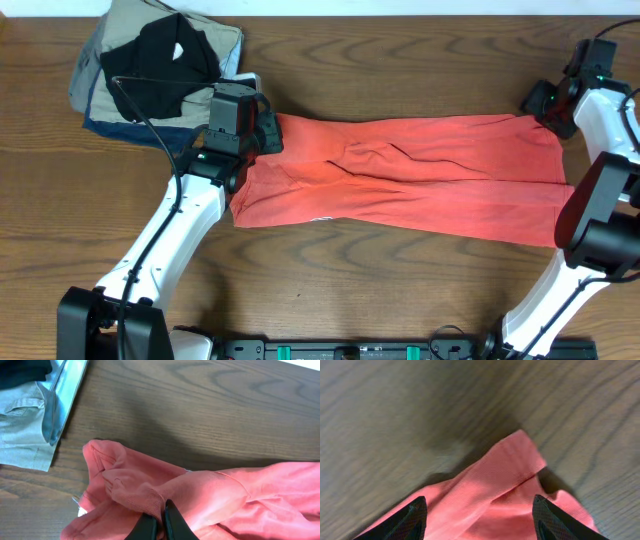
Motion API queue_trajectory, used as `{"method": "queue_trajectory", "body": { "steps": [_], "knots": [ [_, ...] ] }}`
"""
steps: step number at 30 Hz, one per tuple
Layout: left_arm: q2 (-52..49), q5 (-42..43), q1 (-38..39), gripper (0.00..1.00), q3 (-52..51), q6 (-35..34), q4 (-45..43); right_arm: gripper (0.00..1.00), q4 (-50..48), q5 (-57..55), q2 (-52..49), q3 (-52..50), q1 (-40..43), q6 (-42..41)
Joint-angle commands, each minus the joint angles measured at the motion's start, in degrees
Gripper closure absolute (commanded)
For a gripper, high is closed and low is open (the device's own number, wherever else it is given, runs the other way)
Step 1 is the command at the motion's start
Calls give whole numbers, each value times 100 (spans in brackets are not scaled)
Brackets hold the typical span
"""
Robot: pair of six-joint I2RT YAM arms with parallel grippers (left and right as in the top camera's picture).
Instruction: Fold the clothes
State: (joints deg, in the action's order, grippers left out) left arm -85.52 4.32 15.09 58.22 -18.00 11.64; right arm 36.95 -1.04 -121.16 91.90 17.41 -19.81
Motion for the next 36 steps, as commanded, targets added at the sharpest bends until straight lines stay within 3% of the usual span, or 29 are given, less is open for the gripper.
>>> {"method": "queue_trajectory", "body": {
  "steps": [1, 36],
  "knots": [
    [-66, -26, -20, 94, 136, -11, -9, 35, -87, -326, -68, 90, 44, 160],
    [-63, -26, -20, 94, 136, -31, -13, 38, -374, -372, -546, 90, 98, 258]
  ]
}}
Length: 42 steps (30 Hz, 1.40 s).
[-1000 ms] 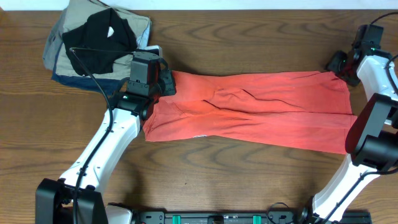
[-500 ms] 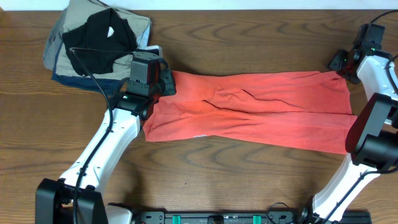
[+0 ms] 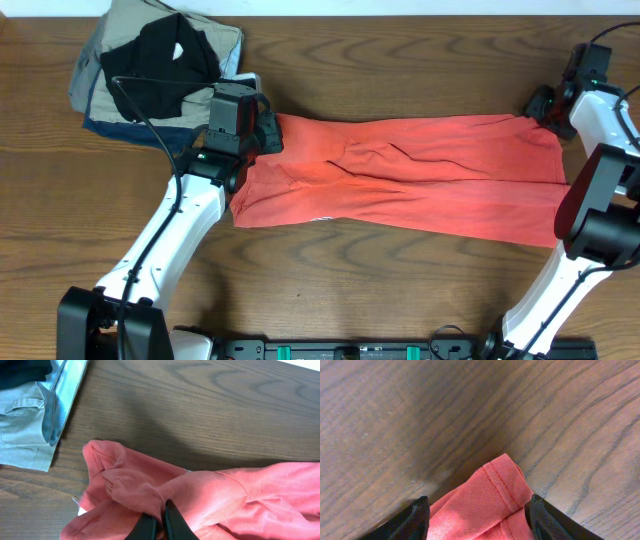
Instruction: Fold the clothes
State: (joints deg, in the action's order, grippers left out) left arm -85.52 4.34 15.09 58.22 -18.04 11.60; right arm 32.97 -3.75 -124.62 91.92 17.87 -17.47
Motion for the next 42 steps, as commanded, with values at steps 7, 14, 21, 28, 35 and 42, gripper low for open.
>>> {"method": "queue_trajectory", "body": {
  "steps": [7, 14, 21, 28, 35, 42],
  "knots": [
    [-66, -28, -20, 94, 136, -26, -9, 43, -13, -98, -240, 87, 59, 20],
    [-66, -28, -20, 94, 136, -26, -9, 66, 0, -98, -240, 87, 59, 17],
    [-63, -31, -20, 94, 136, -26, -9, 80, 22, -291, -238, 90, 105, -304],
    [-66, -31, -20, 94, 136, -26, -9, 78, 44, -317, -238, 107, 173, -310],
    [-63, -31, -20, 94, 136, -26, -11, 93, 68, -332, -238, 109, 212, -323],
    [-66, -31, -20, 94, 136, -26, -11, 99, 160, -332, -236, 197, 275, -354]
  ]
}}
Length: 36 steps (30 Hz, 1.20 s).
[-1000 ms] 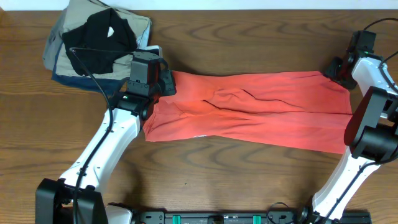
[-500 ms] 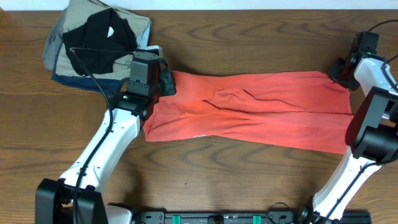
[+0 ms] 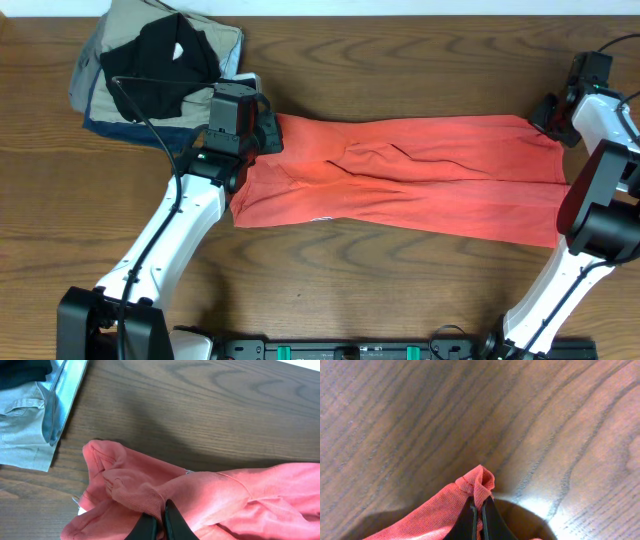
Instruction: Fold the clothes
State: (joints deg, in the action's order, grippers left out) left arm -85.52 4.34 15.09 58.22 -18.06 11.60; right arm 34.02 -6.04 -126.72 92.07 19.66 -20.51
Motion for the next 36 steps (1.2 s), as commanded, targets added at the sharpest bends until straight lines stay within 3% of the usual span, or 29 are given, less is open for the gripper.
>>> {"method": "queue_trajectory", "body": {
  "steps": [1, 16, 26, 36],
  "knots": [
    [-63, -31, -20, 94, 136, -24, -9, 99, 116, -103, -26, 232, 105, -50],
    [566, -28, -20, 94, 138, -22, -83, 99, 1884, -107, -26, 1749, 149, -638],
    [1226, -28, -20, 94, 138, -33, 616, 99, 2953, -107, -26, 2205, 151, -1335],
    [1235, -22, -20, 94, 138, -750, 1596, 99, 3915, -105, 9, 2302, 195, -1620]
  ]
}}
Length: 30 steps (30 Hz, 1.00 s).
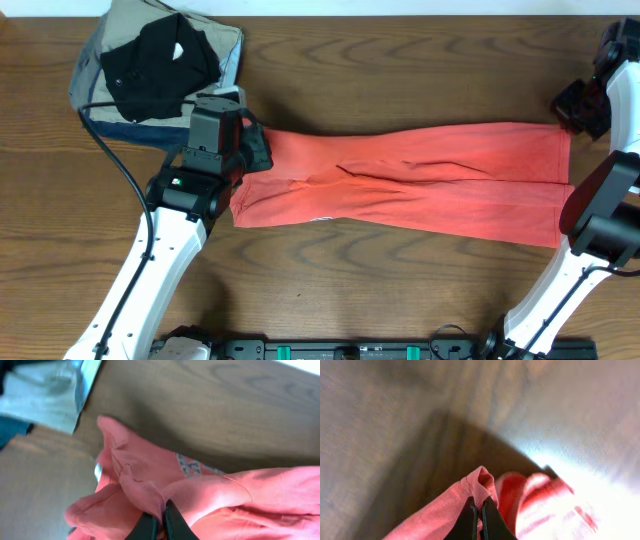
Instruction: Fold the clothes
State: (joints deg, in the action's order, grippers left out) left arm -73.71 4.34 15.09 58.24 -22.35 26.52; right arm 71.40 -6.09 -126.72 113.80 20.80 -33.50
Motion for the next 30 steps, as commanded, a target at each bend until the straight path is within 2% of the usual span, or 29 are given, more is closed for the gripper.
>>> {"method": "queue_trajectory", "body": {
  "steps": [1, 14, 19, 24, 30],
  "knots": [
    [55, -20, -20, 94, 136, -365, 186, 99, 299, -101, 24, 129, 85, -396],
    [52, -72, -122, 94, 136, -697, 1510, 99, 1696, -293, 570, 127, 92, -573],
    [46, -90, -538, 94, 136, -758, 2085, 99, 2337, -890, 577, 120, 92, -1115],
    [31, -85, -962, 94, 136, -839, 2540, 99, 2557, -887, 719, 35, 87, -1279],
    [-74, 46, -1021, 94, 133, -835, 2546, 99, 2500, -868, 1064, -295, 87, -1276]
  ]
}}
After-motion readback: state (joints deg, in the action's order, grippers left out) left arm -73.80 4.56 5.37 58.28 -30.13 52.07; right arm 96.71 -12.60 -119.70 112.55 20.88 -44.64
